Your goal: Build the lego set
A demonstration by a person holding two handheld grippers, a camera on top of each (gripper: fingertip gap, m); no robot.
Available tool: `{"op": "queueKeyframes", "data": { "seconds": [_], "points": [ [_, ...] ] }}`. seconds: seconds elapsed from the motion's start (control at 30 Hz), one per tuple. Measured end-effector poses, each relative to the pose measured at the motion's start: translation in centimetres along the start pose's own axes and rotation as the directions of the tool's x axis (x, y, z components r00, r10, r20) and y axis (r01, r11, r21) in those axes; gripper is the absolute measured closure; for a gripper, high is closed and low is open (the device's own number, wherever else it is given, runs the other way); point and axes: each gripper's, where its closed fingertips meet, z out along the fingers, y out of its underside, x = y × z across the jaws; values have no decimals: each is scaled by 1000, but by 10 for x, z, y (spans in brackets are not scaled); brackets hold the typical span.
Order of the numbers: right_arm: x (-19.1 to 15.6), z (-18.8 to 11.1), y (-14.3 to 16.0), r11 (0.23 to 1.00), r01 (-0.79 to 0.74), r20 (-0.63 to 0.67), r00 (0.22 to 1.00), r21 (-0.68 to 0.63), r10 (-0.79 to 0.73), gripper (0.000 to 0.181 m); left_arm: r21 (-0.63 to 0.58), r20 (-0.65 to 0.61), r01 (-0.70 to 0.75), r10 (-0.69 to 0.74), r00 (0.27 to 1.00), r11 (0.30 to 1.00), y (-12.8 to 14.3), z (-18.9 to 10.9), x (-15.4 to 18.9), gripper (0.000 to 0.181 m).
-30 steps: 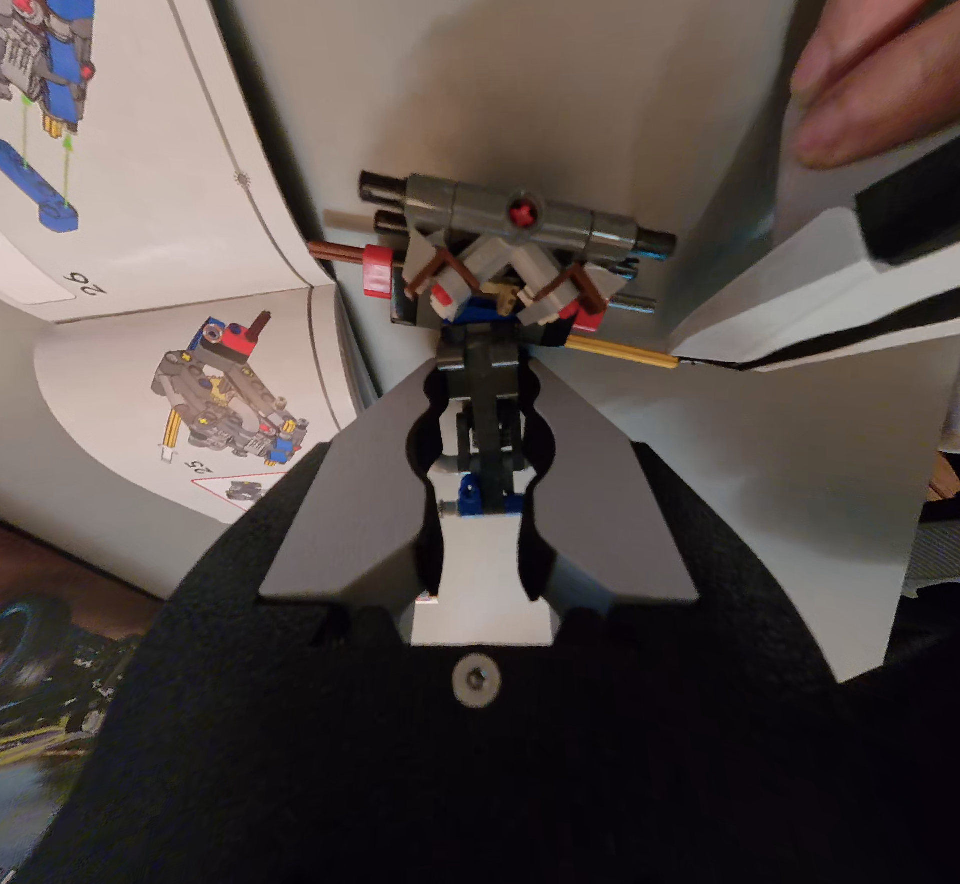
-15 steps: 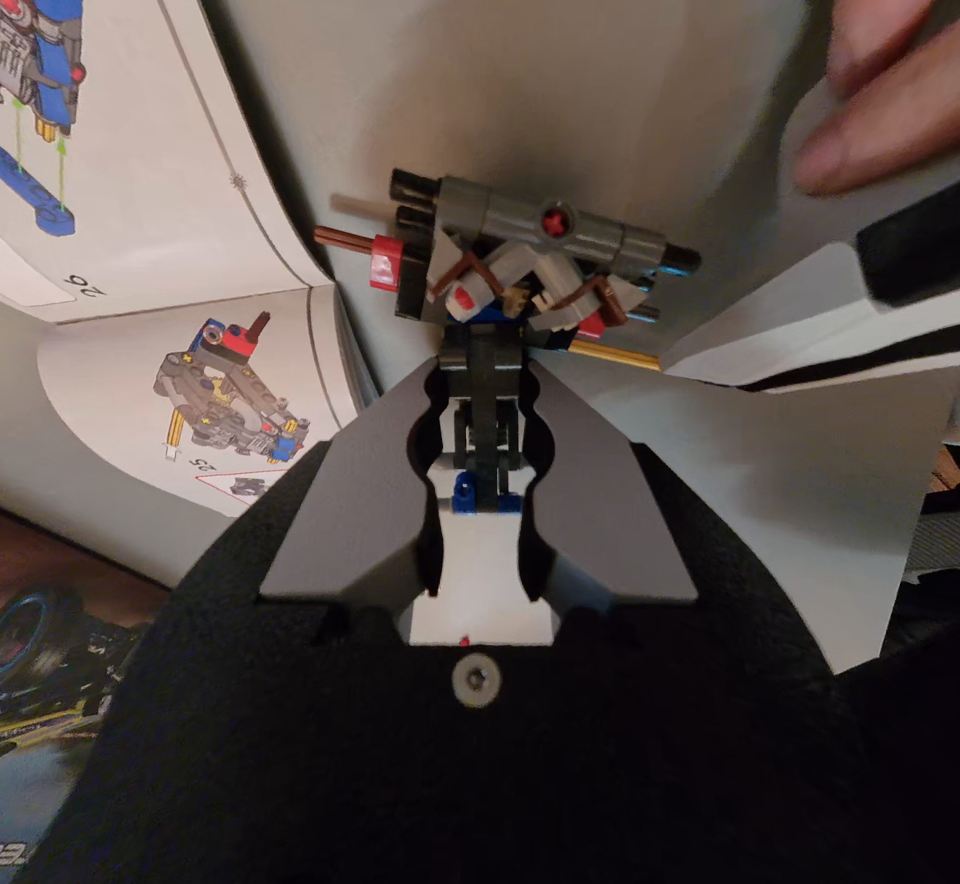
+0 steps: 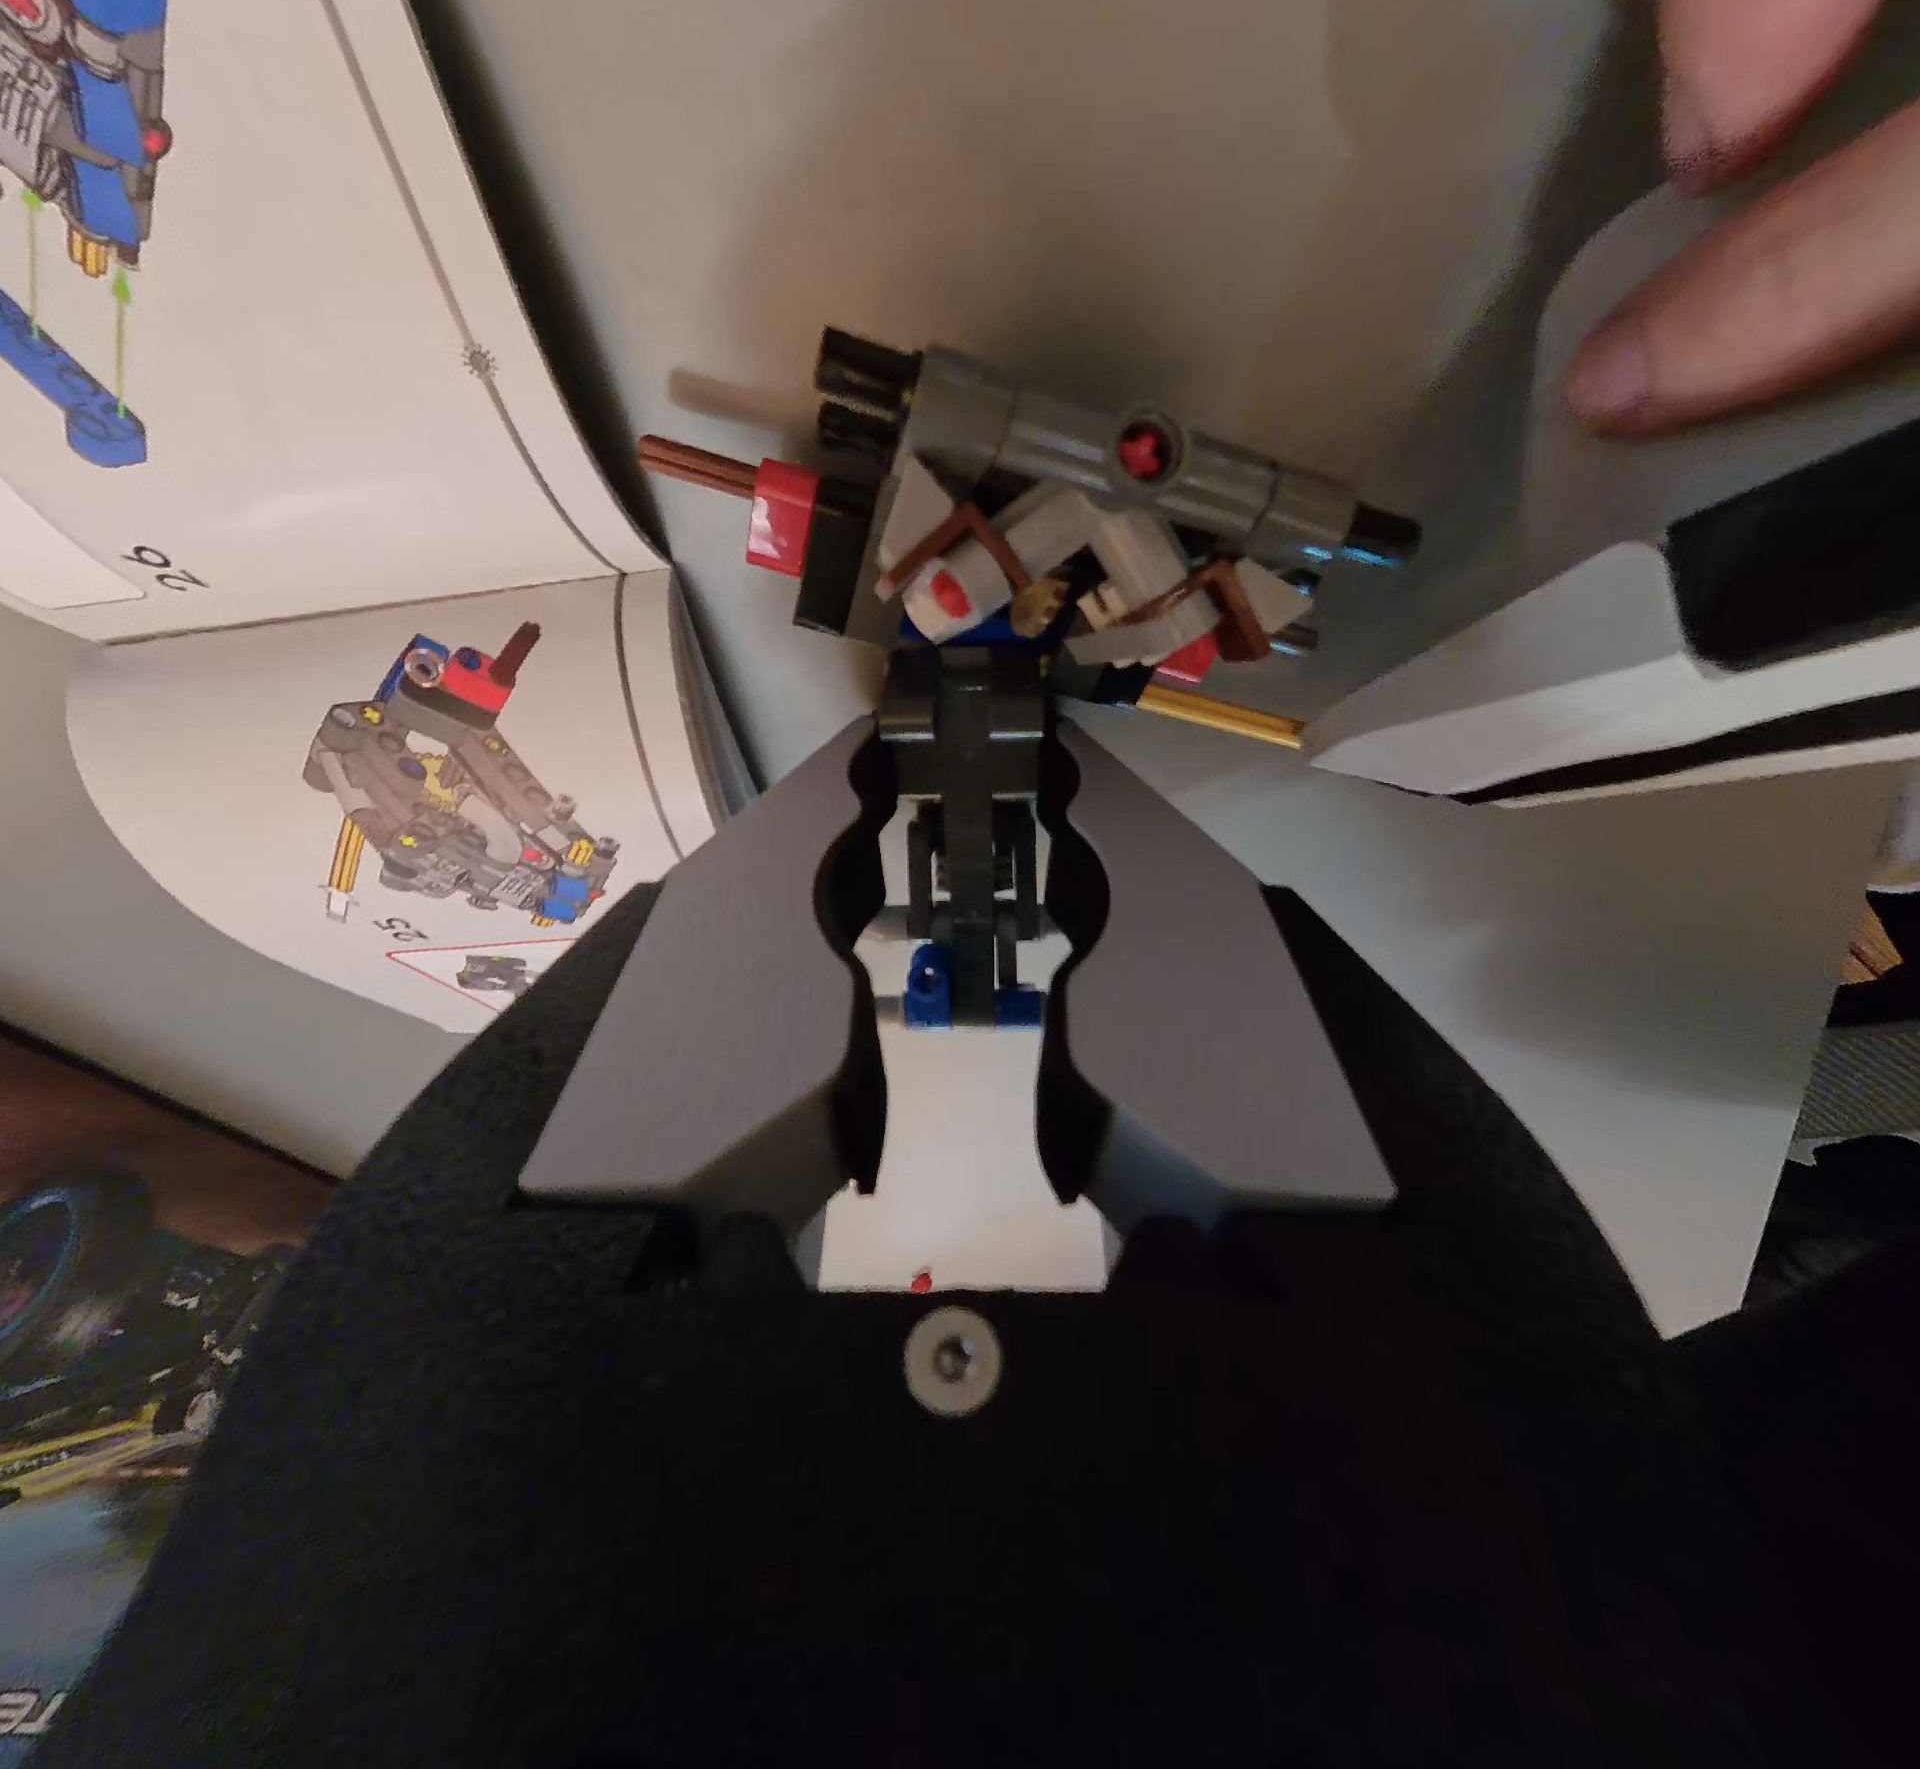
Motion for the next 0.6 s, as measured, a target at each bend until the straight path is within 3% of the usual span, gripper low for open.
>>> {"op": "queueKeyframes", "data": {
  "seconds": [0.37,0.6],
  "points": [
    [3,3,3,983,157,-89,982,-95,-165,170,-4,-4,3,-3,1000,1000,0,0,0,158],
    [0,6,-1,977,195,-112,973,-90,-204,171,-6,-7,1,-1,1000,1000,0,0,0,158]
  ]
}}
